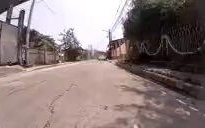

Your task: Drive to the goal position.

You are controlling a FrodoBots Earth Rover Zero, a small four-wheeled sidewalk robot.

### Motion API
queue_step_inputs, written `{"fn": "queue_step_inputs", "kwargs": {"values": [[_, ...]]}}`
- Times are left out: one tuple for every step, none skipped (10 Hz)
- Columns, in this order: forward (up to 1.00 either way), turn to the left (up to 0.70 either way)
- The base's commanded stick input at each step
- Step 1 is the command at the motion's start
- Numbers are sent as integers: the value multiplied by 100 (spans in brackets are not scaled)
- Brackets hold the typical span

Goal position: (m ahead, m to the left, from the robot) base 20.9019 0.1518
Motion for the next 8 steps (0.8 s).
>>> {"fn": "queue_step_inputs", "kwargs": {"values": [[70, 0], [70, 0], [70, 0], [70, 0], [70, 0], [70, 0], [70, 0], [70, 0]]}}
